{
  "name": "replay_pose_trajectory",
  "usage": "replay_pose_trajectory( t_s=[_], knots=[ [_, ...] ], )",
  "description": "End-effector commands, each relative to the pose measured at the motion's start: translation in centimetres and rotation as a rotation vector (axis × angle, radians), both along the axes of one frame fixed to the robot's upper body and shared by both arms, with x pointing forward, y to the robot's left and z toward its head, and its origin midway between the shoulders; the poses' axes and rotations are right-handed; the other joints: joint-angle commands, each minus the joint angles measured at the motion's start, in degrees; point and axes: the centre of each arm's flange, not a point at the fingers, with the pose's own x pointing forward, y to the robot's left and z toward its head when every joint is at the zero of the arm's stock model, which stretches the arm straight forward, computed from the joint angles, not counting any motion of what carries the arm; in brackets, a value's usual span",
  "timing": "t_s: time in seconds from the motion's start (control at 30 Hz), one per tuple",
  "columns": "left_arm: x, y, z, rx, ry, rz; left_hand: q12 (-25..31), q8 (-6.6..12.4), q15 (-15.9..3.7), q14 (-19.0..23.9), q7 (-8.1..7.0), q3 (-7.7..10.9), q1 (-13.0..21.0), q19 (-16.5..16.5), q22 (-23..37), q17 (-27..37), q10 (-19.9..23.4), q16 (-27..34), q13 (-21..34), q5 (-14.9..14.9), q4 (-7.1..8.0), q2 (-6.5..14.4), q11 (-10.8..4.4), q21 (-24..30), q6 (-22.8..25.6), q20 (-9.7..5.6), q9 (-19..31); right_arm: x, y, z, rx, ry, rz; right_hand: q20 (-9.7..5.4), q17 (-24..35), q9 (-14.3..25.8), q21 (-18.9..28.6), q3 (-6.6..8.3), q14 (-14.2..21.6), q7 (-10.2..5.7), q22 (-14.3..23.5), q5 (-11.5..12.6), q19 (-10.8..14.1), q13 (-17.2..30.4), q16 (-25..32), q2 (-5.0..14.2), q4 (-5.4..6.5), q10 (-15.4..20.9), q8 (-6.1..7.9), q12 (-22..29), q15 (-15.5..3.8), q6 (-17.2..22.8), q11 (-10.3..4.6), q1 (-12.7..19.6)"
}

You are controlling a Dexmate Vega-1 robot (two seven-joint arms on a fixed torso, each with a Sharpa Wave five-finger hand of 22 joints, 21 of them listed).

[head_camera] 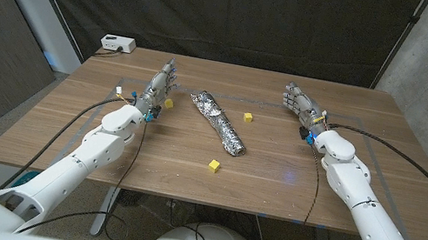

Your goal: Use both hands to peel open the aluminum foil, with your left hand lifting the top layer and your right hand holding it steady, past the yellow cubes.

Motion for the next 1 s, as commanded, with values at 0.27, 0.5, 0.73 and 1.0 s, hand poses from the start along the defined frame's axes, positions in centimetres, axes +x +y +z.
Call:
replay_pose_trajectory(
  t_s=[0.27, 0.5, 0.73, 1.0],
  knots=[
    [-0.3, -0.1, -0.1, 0.005, -0.001, -0.007, 0.6, 0.44, 0.74, 0.4, -0.21, -0.35, 0.7, -3.1, 0.3, 0.3, -0.8, 0.4, 0.2, 0.4, -0.04, -0.1, 0.82, 0.3, -2.3, 0.9, 0.2, -1.7, 3.9, 3.2, -0.318, -0.055, -0.098, -0.16, 0.3, 0.2, 0.5, 1.35, 1.0, 0.0, 0.1, 0.6, 0.7, 0.1, 0.3, -0.05, -0.45, 1.5, 0.44, 0.4, -0.44, 1.4, -0.14, 1.5],
    [-0.5, -0.2, -0.2, 0.006, -0.001, -0.008, 0.7, 0.5, 0.96, 1.1, -0.13, -0.44, 0.7, -2.8, 0.4, 0.3, -0.3, 0.5, 0.3, 0.5, -0.06, -0.1, 0.97, 0.3, -1.7, 1.11, 0.2, -2.3, 5.4, 4.2, -0.417, -0.068, -0.133, -0.73, 0.4, 0.2, 0.6, 2.7, 1.6, -0.38, 0.1, 0.8, 1.0, 0.1, 0.2, 0.47, -0.7, 2.4, 0.44, 0.6, -1.05, 2.1, -0.85, 2.2],
    [-0.7, -0.2, -0.3, 0.004, -0.002, -0.006, 0.8, 0.54, 1.08, 1.6, 0.02, -0.54, 0.8, -2.5, 0.4, 0.4, 0.1, 0.5, 0.3, 0.5, -0.07, -0.1, 1.18, 0.3, -1.2, 1.36, 0.2, -2.5, 6.8, 5.0, -0.5, -0.086, -0.158, -1.06, 0.5, 0.2, 0.8, 4.35, 3.4, -0.44, 0.2, 1.1, 1.7, 0.1, 0.6, 0.88, -0.56, 4.2, 0.68, 1.1, -1.91, 3.7, -1.15, 2.8],
    [-0.8, -0.2, -0.2, 0.008, -0.004, -0.009, 0.8, 0.57, 1.18, 2.2, 0.32, -0.64, 0.8, -2.3, 0.4, 0.4, 0.5, 0.6, 0.3, 0.6, -0.08, -0.1, 1.29, 0.3, -0.7, 1.57, 0.2, -2.7, 8.5, 5.7, -0.596, -0.105, -0.191, -1.29, 0.5, 0.2, 0.9, 5.35, 4.2, -0.6, 0.2, 1.2, 2.2, 0.1, 0.7, 0.83, -0.53, 5.0, 0.67, 1.2, -2.52, 4.3, -1.44, 3.1]
  ],
)
